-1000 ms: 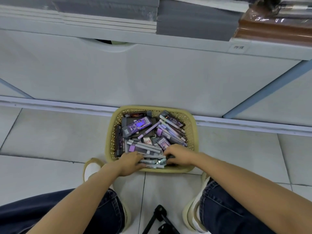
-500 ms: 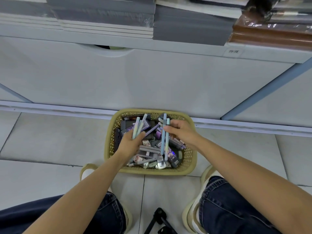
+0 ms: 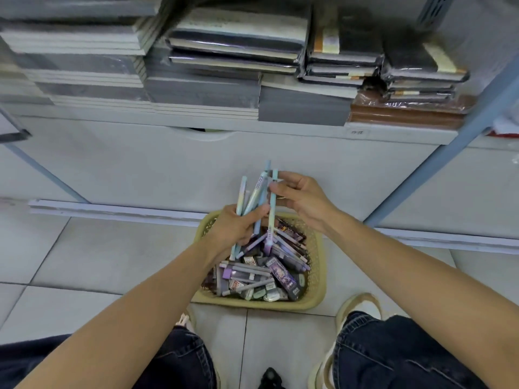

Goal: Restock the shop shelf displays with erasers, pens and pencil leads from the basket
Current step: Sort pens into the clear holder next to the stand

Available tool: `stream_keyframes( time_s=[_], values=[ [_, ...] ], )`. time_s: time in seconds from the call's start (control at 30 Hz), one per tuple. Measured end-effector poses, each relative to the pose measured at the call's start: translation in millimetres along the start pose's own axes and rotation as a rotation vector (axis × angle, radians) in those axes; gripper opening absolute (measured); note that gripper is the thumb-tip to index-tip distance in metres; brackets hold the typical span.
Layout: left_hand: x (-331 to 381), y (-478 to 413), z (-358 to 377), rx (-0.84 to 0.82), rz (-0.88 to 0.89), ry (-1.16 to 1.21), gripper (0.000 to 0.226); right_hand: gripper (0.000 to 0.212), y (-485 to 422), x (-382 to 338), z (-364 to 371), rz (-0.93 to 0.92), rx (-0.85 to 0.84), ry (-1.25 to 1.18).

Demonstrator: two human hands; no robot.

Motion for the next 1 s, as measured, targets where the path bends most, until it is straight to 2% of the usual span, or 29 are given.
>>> stream_keyframes(
  time_s=[0.1, 0.23, 0.33, 0.47, 0.67, 0.73, 0.87, 1.0],
  values=[
    [45, 4, 3, -0.029, 0.069, -0.022, 0.054, 0.026, 19, -50, 10, -0.111, 0.012, -0.003],
    [106, 13, 5, -0.005, 0.234, -0.077, 0.046, 0.03, 53, -107, 30, -0.239, -0.03, 0.059],
    [149, 21, 6, 0.007, 0.331, -0.118, 0.054, 0.032, 81, -147, 43, -0.329, -0.025, 0.124],
    [201, 30, 14, -0.036, 0.41, -0.157, 0.057, 0.021, 112, -197, 55, -0.433, 0.011, 0.205],
    [280, 28, 20, -0.036, 0.58, -0.126, 0.061, 0.026, 143, -275, 59, -0.608, 0.079, 0.09],
    [307, 28, 20, -0.013, 0.663, -0.112, 0.049, 0.027, 153, -303, 61, -0.691, 0.1, 0.076],
    [348, 21, 13, 0.029, 0.777, -0.129, 0.012, 0.024, 173, -360, 62, -0.879, 0.167, 0.074],
    [372, 7, 2, 0.095, 0.82, -0.112, 0.015, 0.02, 173, -402, 58, -1.0, 0.282, 0.097]
  ],
)
Point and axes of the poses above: each hand's wrist, its own y-axis away from the middle knuckle, its own z-axis out of the palm, x = y × z, the point moved 5 cm from there along -y, towards the middle knuckle, and after that the axes turned 15 degrees about z, right-handed, at the moved point
